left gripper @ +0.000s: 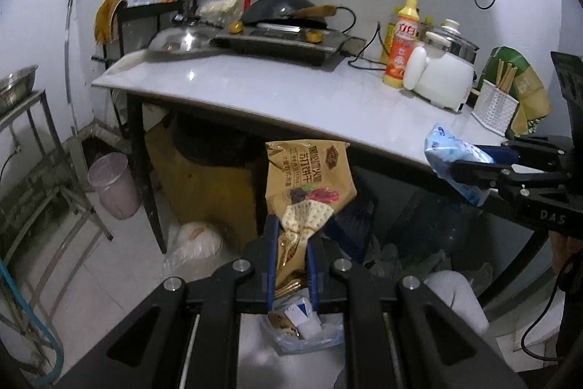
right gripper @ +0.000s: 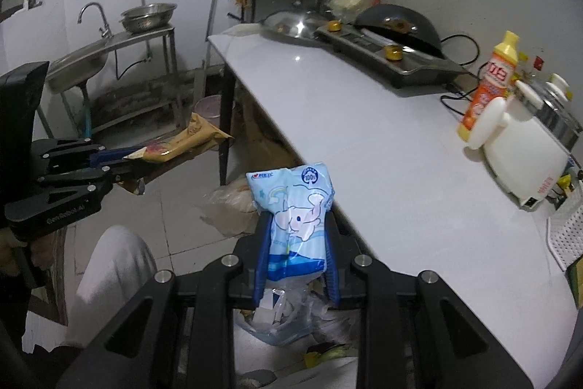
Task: Collect trash
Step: 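Carry the tissue pack and snack wrapper down to the trash bin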
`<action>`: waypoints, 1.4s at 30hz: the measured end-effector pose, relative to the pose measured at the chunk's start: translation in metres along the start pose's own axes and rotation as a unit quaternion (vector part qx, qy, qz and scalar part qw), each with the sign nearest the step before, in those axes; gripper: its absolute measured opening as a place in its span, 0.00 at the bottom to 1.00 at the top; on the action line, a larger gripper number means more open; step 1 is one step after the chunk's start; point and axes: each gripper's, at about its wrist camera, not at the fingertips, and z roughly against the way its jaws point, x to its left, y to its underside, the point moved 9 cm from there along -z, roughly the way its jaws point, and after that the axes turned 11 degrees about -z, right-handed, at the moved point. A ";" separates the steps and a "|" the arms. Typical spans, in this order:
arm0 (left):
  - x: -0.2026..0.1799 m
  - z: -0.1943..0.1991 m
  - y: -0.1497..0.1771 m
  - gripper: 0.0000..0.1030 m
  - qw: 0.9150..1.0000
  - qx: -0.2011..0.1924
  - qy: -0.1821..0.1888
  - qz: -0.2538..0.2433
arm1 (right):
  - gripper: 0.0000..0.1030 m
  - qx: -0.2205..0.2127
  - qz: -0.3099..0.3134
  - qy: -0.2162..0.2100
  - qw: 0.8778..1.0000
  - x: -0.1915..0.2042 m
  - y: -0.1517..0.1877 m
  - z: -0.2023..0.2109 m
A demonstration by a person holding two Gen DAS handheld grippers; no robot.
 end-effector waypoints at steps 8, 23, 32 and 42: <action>0.008 -0.014 0.043 0.12 0.999 0.021 0.012 0.023 | 0.23 0.029 0.017 -0.013 0.999 0.031 0.028 -0.029; 0.021 -0.071 0.118 0.12 0.993 0.094 0.024 0.065 | 0.23 0.097 0.037 -0.035 0.994 0.057 0.089 -0.099; -0.003 -0.123 0.150 0.12 0.985 0.153 0.053 0.060 | 0.23 0.144 0.009 -0.042 0.989 0.034 0.126 -0.149; -0.049 -0.196 0.180 0.15 0.971 0.217 0.093 0.046 | 0.24 0.187 -0.051 -0.040 0.980 -0.016 0.169 -0.202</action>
